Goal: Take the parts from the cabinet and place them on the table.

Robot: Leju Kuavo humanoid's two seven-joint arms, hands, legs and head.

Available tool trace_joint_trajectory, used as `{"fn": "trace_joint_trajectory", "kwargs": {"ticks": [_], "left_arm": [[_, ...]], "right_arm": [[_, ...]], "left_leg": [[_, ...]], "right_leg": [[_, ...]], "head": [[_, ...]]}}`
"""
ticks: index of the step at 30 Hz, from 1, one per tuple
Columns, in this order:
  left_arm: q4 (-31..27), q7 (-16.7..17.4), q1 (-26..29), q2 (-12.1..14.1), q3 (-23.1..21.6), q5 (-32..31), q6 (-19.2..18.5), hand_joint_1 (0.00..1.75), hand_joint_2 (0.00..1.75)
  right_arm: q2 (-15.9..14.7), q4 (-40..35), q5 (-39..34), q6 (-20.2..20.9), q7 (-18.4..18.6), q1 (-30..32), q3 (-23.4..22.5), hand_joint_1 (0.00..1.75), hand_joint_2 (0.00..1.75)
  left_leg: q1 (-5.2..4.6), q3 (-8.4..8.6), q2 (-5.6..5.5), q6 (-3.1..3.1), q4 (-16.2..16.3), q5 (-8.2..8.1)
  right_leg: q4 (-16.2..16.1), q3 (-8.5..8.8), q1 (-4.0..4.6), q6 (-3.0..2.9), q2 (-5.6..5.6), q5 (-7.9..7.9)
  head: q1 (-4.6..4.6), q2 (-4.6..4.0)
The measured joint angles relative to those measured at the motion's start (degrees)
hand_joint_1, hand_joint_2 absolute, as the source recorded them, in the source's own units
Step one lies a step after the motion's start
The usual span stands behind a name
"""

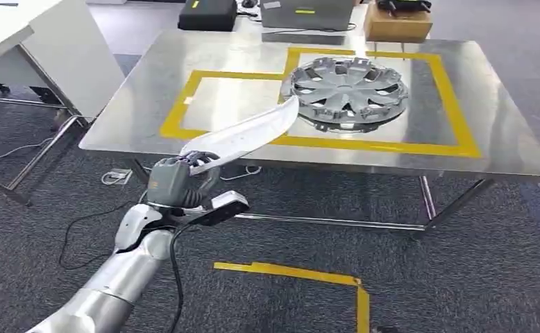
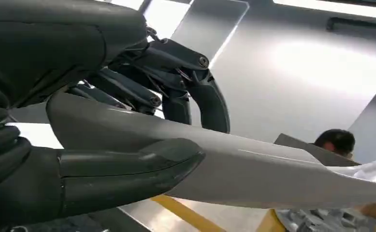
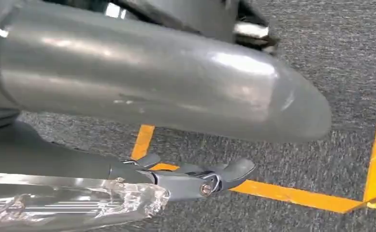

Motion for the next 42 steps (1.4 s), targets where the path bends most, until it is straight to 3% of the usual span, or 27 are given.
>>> {"fn": "trace_joint_trajectory", "kwargs": {"ticks": [1,2,3,6,7,8,10,11,12,13,14,16,17,21,23,26,27,28,29,31,32,33,34,35,38,39,42], "left_arm": [[0.1,0.0,-0.1,0.0,0.0,0.0,0.0,1.59,1.75],[0.1,0.0,-0.1,0.0,0.0,0.0,0.0,1.59,1.75],[0.2,0.0,-0.1,0.0,0.1,0.0,0.0,1.59,1.75],[0.3,0.0,-0.3,0.0,0.1,-0.1,0.0,1.59,1.75],[0.3,0.0,-0.3,0.0,0.1,-0.1,0.0,1.59,1.75],[0.3,0.0,-0.4,0.0,0.1,-0.1,0.1,1.59,1.75],[0.4,0.1,-0.4,0.1,0.2,-0.1,0.1,1.59,1.75],[0.6,0.2,-0.3,0.2,0.3,-0.1,0.1,1.59,1.75],[0.7,0.4,-0.2,0.2,0.4,-0.1,0.1,1.59,1.75],[0.9,0.4,-0.2,0.3,0.5,-0.1,0.1,1.59,1.75],[1.0,0.5,-0.2,0.3,0.5,-0.1,0.1,1.59,1.75],[1.1,0.5,-0.4,0.4,0.7,-0.1,0.1,1.59,1.75],[1.1,0.5,-0.5,0.4,0.9,-0.1,0.1,1.59,1.75],[1.2,0.7,-0.7,0.3,1.5,-0.1,0.3,1.59,1.75],[1.2,0.7,-0.8,0.3,1.6,-0.1,0.4,1.59,1.75],[1.3,0.7,-0.8,0.3,1.7,0.0,0.4,1.59,1.75],[1.4,0.7,-0.7,0.3,1.8,0.0,0.4,1.59,1.75],[1.5,0.8,-0.5,0.4,1.8,0.0,0.4,1.59,1.75],[1.5,0.9,-0.4,0.4,1.9,0.0,0.4,1.59,1.75],[1.6,1.0,-0.4,0.4,1.9,0.0,0.4,1.59,1.75],[1.6,1.0,-0.4,0.5,2.0,-0.1,0.5,1.59,1.75],[1.6,1.1,-0.6,0.5,2.2,-0.1,0.7,1.59,1.75],[1.6,1.1,-0.7,0.5,2.5,-0.1,0.8,1.59,1.75],[1.7,1.2,-0.6,0.6,2.7,-0.1,0.9,1.59,1.75],[1.7,1.6,-0.7,0.7,3.3,-0.1,1.4,1.59,1.75],[1.8,1.6,-0.9,0.8,3.5,-0.1,1.6,1.59,1.75],[2.1,1.6,-0.7,1.3,4.4,-0.1,1.8,1.59,1.75]], "right_arm": [[0.0,0.0,0.0,0.0,0.0,0.0,0.0,0.00,0.00],[0.3,0.2,0.0,0.0,0.0,-0.1,0.0,0.00,0.00],[0.3,0.3,0.0,0.0,0.0,-0.2,0.0,0.00,0.00],[0.2,0.3,0.0,-0.1,0.1,-0.1,0.0,0.00,0.00],[0.2,0.3,0.0,-0.1,0.0,0.0,0.0,0.00,0.00],[0.2,0.3,0.0,-0.1,0.0,-0.1,0.0,0.00,0.00],[0.2,0.3,0.1,-0.1,0.0,-0.3,0.0,0.00,0.00],[0.2,0.3,0.1,-0.1,0.1,-0.3,0.0,0.00,0.00],[0.1,0.3,0.2,-0.1,0.1,-0.2,0.0,0.00,0.00],[0.2,0.3,0.2,-0.1,0.1,-0.1,0.0,0.00,0.00],[0.2,0.3,0.2,-0.1,0.1,-0.1,0.0,0.00,0.00],[0.2,0.3,0.3,-0.1,0.1,-0.2,0.0,0.00,0.00],[0.4,0.4,0.3,-0.1,0.2,-0.2,0.0,0.00,0.00],[0.3,0.4,0.6,-0.2,0.3,-0.1,0.0,0.00,0.00],[0.1,0.4,0.7,-0.2,0.3,-0.2,0.0,0.00,0.00],[0.0,0.4,0.7,-0.2,0.4,-0.4,0.0,0.00,0.00],[0.0,0.4,0.8,-0.2,0.4,-0.3,0.0,0.00,0.00],[0.0,0.4,0.8,-0.2,0.5,-0.1,0.0,0.00,0.00],[0.0,0.4,0.9,-0.2,0.5,-0.1,0.0,0.00,0.00],[-0.1,0.4,1.0,-0.2,0.5,-0.1,0.0,0.00,0.00],[-0.2,0.4,1.1,-0.2,0.5,-0.2,0.0,0.00,0.00],[-0.2,0.5,1.2,-0.2,0.5,-0.3,0.0,0.00,0.00],[-0.2,0.5,1.3,-0.2,0.6,-0.5,0.0,0.00,0.00],[-0.2,0.5,1.4,-0.2,0.5,-0.3,0.0,0.00,0.00],[-0.2,0.5,1.4,-0.2,0.5,-0.1,0.0,0.00,0.00],[-0.2,0.5,1.4,-0.2,0.5,-0.2,0.0,0.00,0.00],[-0.2,0.5,1.4,-0.1,0.4,-0.3,0.0,0.00,0.00]], "left_leg": [[0.36,0.00,0.05,-0.75,0.8,-0.59],[-0.17,-0.38,-0.02,-1.47,1.3,-1.00],[-0.20,-0.67,-0.04,-1.72,1.9,-1.14],[0.05,-0.51,0.08,-2.25,1.9,-1.40],[0.26,-0.57,-0.54,-2.50,2.4,-2.22],[0.25,-1.65,-1.55,-2.29,4.6,-3.87],[-0.21,-6.47,-2.45,-1.88,14.3,-8.21],[-0.42,-9.07,-2.54,-1.60,19.0,-9.61],[-0.67,-10.68,-2.55,-1.19,21.3,-9.65],[-0.97,-10.99,-2.60,-0.65,21.0,-8.31],[-1.31,-10.22,-2.63,0.07,18.4,-5.71],[-2.25,-6.38,-3.19,2.03,8.9,0.48],[-2.68,-5.17,-3.68,3.15,6.5,0.58],[-2.90,-4.20,-3.47,2.95,3.4,-0.40],[-2.35,-3.06,-3.41,2.84,2.9,-0.15],[-2.41,-2.94,-3.32,2.85,2.9,-0.42],[-2.41,-2.87,-3.31,2.80,2.9,-0.58],[-2.41,-2.65,-3.31,2.72,2.9,-0.74],[-2.39,-2.30,-3.31,2.60,2.9,-1.02],[-2.33,-1.25,-3.27,2.17,3.0,-1.74],[-2.31,-0.85,-3.15,1.90,2.9,-2.06],[-2.50,-0.96,-3.08,1.58,3.0,-2.20],[-2.58,-1.24,-3.04,1.27,2.9,-2.36],[-2.57,-0.82,-2.88,0.96,3.1,-2.40],[-2.44,-1.11,-3.01,0.24,4.9,-3.02],[-2.38,-2.96,-3.05,-0.08,8.3,-3.77],[-2.10,-10.76,-3.07,-0.65,20.5,-9.09]], "right_leg": [[-4.7,2.21,-0.36,0.64,-0.62,1.27],[-4.6,2.97,0.32,0.67,-0.40,-0.30],[-4.6,2.81,0.16,-1.20,0.13,-0.21],[-3.6,2.30,0.36,-2.92,0.58,-0.83],[-3.6,2.38,0.35,-3.49,0.79,-0.88],[-3.6,2.44,0.44,-3.84,0.90,-0.97],[-3.6,2.44,0.82,-4.39,1.23,-1.11],[-3.6,2.48,1.11,-4.58,1.43,-1.23],[-3.6,2.57,1.38,-4.76,1.66,-1.34],[-3.6,2.75,1.65,-4.87,1.91,-1.41],[-3.6,2.99,1.91,-5.03,2.19,-1.54],[-3.6,3.70,2.43,-5.25,2.57,-1.85],[-3.7,3.66,2.44,-5.17,2.62,-1.99],[-3.0,3.31,2.32,-3.61,2.56,-1.07],[-1.2,2.27,2.35,-3.16,1.47,-2.64],[10.4,-4.14,1.97,-2.45,1.02,-7.75],[13.0,-5.94,1.90,-2.25,1.00,-8.45],[13.1,-6.47,1.78,-1.99,0.98,-7.74],[10.7,-5.68,1.70,-1.84,0.90,-5.67],[0.3,-1.06,1.64,-1.81,0.39,0.64],[-2.5,0.56,1.78,-2.23,-0.01,0.82],[-4.2,0.37,2.14,-2.62,-0.11,-0.92],[-3.7,1.23,2.22,-3.65,0.01,-0.89],[-4.0,1.04,2.22,-4.20,0.29,-0.28],[-4.4,2.44,1.82,-5.08,0.55,-0.44],[-4.4,2.76,1.78,-5.43,0.59,-0.71],[-4.4,3.54,1.81,-5.84,0.96,-1.65]], "head": [[0.07,0.00],[0.59,0.00],[0.44,0.00],[-0.06,0.00],[-0.35,0.00],[-0.55,0.00],[-0.77,0.00],[-0.87,0.00],[-0.94,0.00],[-0.90,0.00],[-1.01,0.00],[-1.03,0.00],[-0.75,0.00],[-1.09,0.00],[-0.79,-0.02],[-0.63,0.00],[-0.59,0.00],[-0.61,0.00],[-0.61,0.00],[-0.63,0.00],[-0.63,0.00],[-0.59,0.00],[-0.57,0.00],[-0.93,0.00],[-1.09,0.00],[-1.48,0.00],[-1.38,0.00]]}}
